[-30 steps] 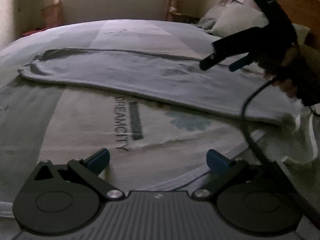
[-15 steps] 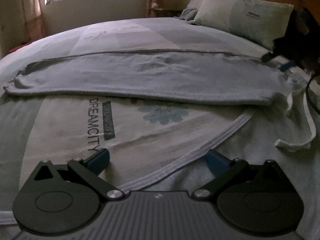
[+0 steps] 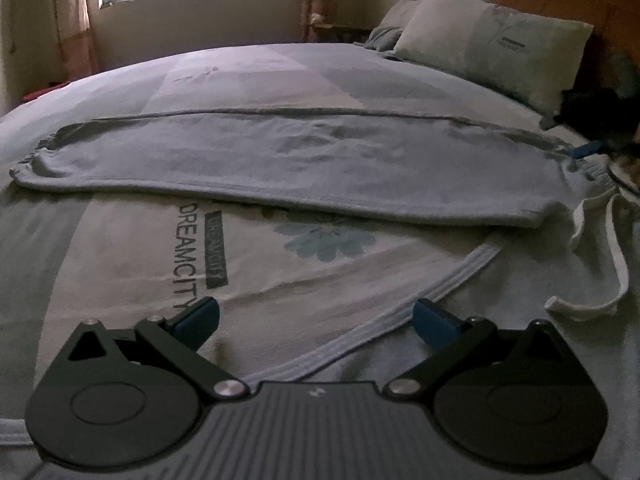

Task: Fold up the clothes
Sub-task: 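Smooth the sweatpants and drawstrings with both open grippers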

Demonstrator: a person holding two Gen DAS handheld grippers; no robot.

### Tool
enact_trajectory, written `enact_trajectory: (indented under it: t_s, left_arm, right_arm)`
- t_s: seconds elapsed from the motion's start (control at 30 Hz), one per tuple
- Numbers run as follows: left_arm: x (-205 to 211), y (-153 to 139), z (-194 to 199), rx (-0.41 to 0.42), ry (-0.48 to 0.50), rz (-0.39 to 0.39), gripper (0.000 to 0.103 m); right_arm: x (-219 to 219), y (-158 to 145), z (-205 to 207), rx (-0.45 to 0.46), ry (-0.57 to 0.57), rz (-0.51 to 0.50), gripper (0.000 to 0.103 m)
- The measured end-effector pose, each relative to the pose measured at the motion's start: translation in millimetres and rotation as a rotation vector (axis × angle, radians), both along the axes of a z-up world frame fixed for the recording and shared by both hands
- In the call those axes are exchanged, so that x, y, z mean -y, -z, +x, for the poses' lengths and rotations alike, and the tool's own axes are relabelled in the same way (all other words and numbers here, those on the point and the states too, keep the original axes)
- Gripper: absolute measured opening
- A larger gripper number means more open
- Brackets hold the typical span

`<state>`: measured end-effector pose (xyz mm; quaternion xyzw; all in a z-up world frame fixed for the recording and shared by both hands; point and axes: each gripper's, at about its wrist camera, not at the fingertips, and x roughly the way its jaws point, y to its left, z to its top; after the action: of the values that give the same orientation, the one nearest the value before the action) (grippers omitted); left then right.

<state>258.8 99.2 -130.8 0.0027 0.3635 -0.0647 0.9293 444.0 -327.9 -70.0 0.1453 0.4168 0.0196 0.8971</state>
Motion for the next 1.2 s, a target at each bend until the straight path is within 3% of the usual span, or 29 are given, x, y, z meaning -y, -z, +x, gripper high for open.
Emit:
enact_trajectory:
  t_s: [0.2,0.4,0.53,0.63,0.77,0.97,1.1,1.2]
  left_arm:
    - [4.6,-4.8,-2.7,0.012,0.026,-0.027,0.102]
    - [13.5,-8.2,-4.7,0.007,0.074,-0.085,0.102]
    - [23.6,-9.5,-6.0,0.003,0.125,-0.130,0.102]
    - [33.7,-8.0,-6.6,-0.001,0.149,-0.099,0.102]
    - [39.8,-6.8,-7.7,0.000,0.159,-0.066,0.102]
    - [30.3,-6.7,-5.0,-0.005,0.135,-0.099,0.102]
    - [26.9,-7.8,-4.9,-0.001,0.126,-0.107,0.102]
    - [24.5,-8.7,-5.1,0.002,0.127,-0.122,0.102]
  right_arm:
    - [2.9,-13.9,-79.3,-0.021,-0.111,0.019,0.103]
    - [21.3,28.6,-139.5,-0.168,-0.047,0.001,0.103]
    - [32.7,25.7,-162.9,-0.129,0.038,0.090,0.103]
    - [16.8,12.9,-160.2,-0.089,-0.007,0.145,0.103]
    - [-35.8,-2.4,-150.1,-0.008,-0.202,0.178,0.103]
    - [-126.6,11.7,-155.5,0.048,-0.491,0.112,0.103]
    - [-157.7,29.5,-161.3,-0.033,-0.591,0.054,0.103]
    - [-163.4,26.5,-179.7,-0.099,-0.705,0.084,0.103]
